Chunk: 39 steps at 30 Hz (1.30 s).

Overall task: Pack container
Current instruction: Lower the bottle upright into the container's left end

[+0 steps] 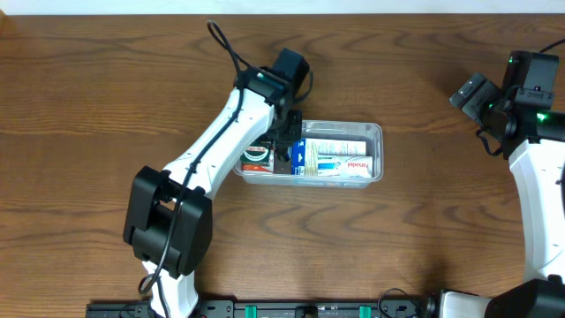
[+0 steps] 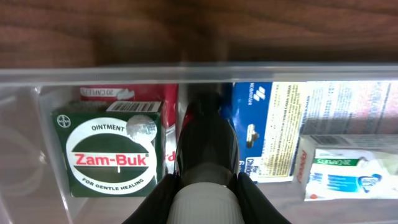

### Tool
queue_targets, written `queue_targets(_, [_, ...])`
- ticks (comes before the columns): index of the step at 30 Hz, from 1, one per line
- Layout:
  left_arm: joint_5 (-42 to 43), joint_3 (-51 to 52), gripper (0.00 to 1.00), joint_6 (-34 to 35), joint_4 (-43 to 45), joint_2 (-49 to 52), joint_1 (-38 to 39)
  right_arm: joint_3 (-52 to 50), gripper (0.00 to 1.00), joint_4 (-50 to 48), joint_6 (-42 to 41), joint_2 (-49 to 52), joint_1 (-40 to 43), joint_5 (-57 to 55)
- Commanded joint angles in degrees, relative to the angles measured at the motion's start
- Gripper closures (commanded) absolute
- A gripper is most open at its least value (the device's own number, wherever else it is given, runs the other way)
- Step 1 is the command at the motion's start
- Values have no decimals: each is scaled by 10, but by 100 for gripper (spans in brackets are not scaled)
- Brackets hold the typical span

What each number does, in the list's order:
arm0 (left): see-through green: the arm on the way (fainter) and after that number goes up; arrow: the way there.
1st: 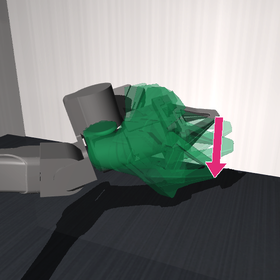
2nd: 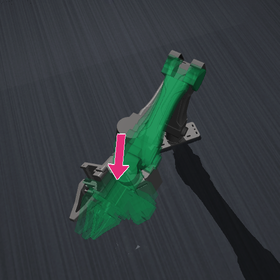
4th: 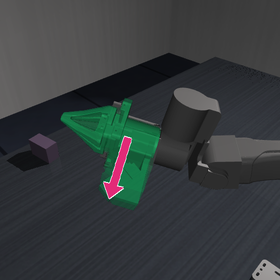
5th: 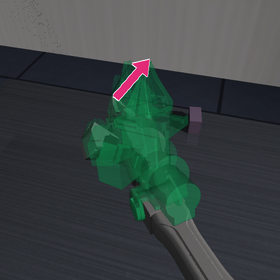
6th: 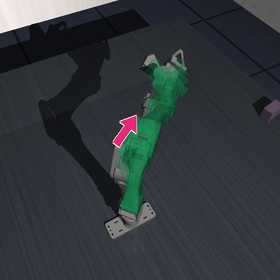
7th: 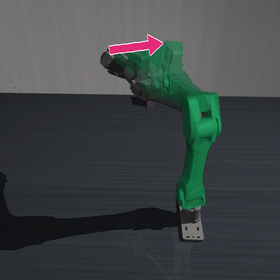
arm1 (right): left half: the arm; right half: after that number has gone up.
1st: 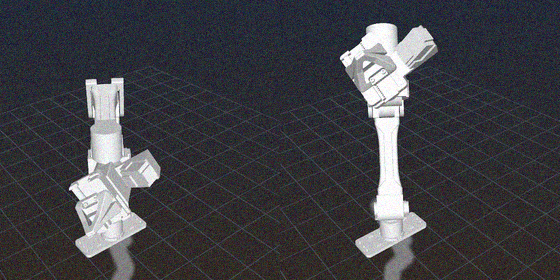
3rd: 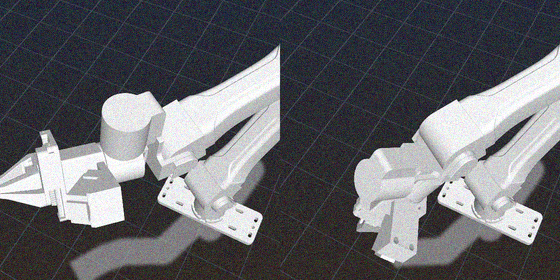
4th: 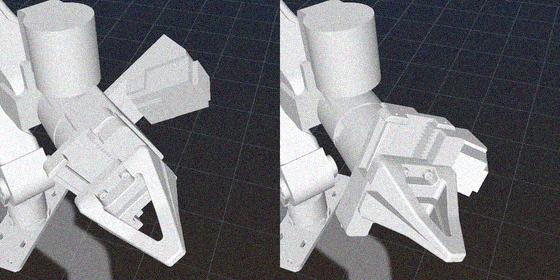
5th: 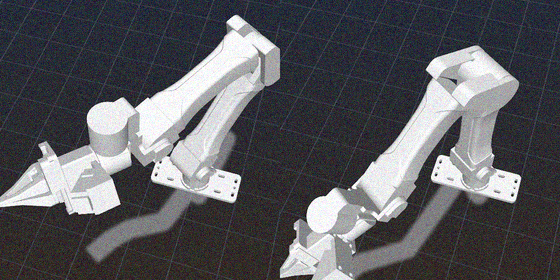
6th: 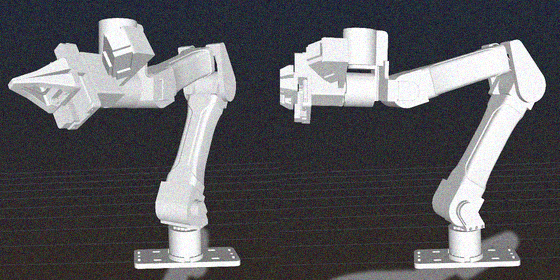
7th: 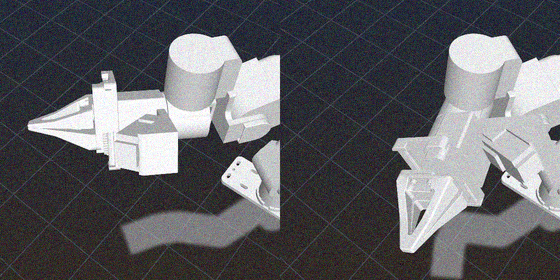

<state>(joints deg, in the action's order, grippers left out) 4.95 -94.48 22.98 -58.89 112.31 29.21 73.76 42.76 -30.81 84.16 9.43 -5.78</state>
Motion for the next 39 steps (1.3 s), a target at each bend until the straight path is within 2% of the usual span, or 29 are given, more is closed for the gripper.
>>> queue_targets(1, [-17,5,74,24,3,-1,-1,2,1,2,-4,1,3,0])
queue_targets(14, [-58,6,74,65,14,-1,0,2,1,2,-4,1,3,0])
queue_targets(39, [-56,6,73,77,16,38,8,2,1,2,-4,1,3,0])
